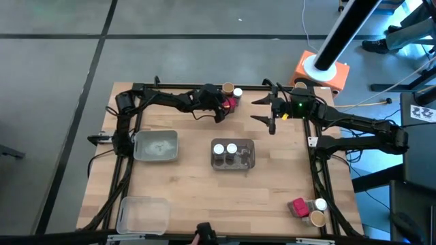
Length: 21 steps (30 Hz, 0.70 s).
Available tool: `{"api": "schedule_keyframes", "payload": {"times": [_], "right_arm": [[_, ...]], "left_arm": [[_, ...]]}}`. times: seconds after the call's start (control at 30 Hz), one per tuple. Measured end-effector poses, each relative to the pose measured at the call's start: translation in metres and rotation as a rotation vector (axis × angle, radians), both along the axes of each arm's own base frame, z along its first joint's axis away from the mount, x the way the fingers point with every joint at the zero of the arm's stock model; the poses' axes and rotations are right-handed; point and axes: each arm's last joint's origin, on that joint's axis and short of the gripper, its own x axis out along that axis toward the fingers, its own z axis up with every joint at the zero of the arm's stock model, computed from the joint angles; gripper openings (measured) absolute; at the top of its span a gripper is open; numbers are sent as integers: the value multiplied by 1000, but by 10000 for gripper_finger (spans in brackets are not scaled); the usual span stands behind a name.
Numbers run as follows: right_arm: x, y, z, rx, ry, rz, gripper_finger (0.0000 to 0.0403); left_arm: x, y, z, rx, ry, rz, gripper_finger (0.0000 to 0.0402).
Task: Sort spices by type
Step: Put the top left red seasoning can into the gray bin
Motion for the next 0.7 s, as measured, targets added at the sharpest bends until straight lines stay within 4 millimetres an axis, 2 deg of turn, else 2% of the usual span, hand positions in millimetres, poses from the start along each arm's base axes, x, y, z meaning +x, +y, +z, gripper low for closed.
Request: {"api": "schedule_keyframes", "payload": {"times": [0.3,0.53,0.7], "right_arm": [[0,0,0,0,0,0,264],[0,0,0,0,0,0,264],[0,0,0,0,1,0,264]], "left_arm": [[0,0,0,18,12,-15,264],[1,-1,1,9,-1,-62,201],[1,-1,1,13,1,-67,198]]}}
